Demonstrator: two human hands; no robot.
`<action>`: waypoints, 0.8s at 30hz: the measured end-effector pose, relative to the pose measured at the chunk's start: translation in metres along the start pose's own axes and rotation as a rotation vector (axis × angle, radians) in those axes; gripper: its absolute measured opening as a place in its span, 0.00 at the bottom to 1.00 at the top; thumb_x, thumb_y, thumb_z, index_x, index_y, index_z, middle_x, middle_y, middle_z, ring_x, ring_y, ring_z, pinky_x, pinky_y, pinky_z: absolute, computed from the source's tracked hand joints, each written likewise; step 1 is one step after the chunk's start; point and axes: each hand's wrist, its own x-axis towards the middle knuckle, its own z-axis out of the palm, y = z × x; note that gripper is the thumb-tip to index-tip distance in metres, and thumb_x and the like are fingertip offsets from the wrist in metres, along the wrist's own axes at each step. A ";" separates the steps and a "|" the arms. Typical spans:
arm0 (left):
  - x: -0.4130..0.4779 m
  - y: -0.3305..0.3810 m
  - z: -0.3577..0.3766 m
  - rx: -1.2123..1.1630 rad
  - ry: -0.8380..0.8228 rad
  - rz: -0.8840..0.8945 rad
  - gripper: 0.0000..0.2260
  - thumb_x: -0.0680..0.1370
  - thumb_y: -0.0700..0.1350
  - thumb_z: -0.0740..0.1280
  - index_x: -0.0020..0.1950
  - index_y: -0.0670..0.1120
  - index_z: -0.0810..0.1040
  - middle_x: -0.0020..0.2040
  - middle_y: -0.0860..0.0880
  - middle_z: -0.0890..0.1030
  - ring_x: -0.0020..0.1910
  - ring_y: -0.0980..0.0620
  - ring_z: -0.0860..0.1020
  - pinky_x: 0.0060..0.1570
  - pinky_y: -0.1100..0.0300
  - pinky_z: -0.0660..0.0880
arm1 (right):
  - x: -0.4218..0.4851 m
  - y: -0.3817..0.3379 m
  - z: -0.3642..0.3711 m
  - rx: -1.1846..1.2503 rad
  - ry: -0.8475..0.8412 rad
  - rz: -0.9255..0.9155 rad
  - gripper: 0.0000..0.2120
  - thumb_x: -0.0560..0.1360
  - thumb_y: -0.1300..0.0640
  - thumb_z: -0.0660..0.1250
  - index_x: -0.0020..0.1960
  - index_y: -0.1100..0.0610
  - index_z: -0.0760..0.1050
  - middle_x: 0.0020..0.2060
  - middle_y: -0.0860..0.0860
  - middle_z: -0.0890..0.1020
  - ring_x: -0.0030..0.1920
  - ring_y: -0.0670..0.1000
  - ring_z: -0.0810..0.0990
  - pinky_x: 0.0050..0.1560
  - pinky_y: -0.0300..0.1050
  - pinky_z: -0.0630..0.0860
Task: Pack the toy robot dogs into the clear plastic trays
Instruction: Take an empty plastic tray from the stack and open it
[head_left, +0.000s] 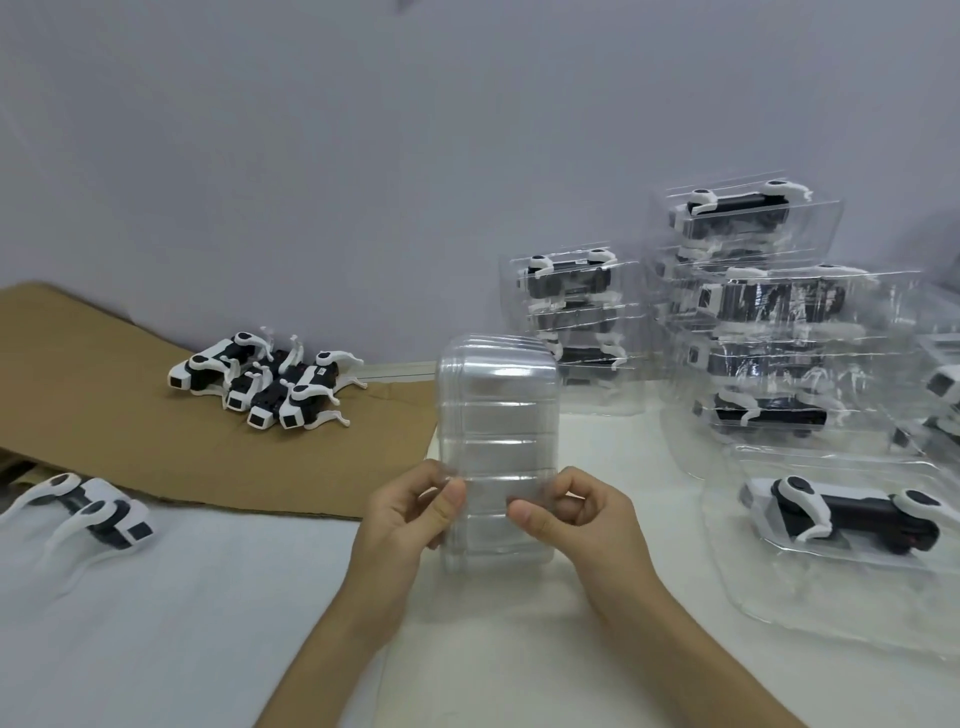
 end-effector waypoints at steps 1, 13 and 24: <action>0.000 0.001 0.000 -0.004 -0.003 -0.001 0.16 0.71 0.59 0.70 0.46 0.47 0.84 0.38 0.43 0.71 0.36 0.50 0.67 0.34 0.65 0.66 | 0.000 -0.001 0.000 0.001 0.020 0.012 0.22 0.60 0.53 0.80 0.43 0.65 0.75 0.42 0.58 0.87 0.45 0.54 0.86 0.52 0.47 0.77; 0.002 -0.001 0.000 -0.023 -0.015 0.038 0.10 0.76 0.47 0.66 0.46 0.42 0.83 0.32 0.53 0.73 0.31 0.56 0.69 0.34 0.67 0.69 | 0.001 -0.007 -0.007 -0.042 -0.044 -0.011 0.18 0.69 0.52 0.75 0.52 0.65 0.81 0.46 0.58 0.87 0.48 0.55 0.86 0.54 0.47 0.78; -0.001 -0.005 -0.003 -0.067 0.088 0.041 0.14 0.69 0.48 0.76 0.30 0.51 0.72 0.31 0.50 0.70 0.29 0.55 0.70 0.33 0.65 0.69 | -0.001 -0.002 -0.006 -0.112 -0.008 -0.011 0.08 0.73 0.59 0.77 0.47 0.62 0.81 0.43 0.55 0.87 0.47 0.55 0.86 0.50 0.43 0.79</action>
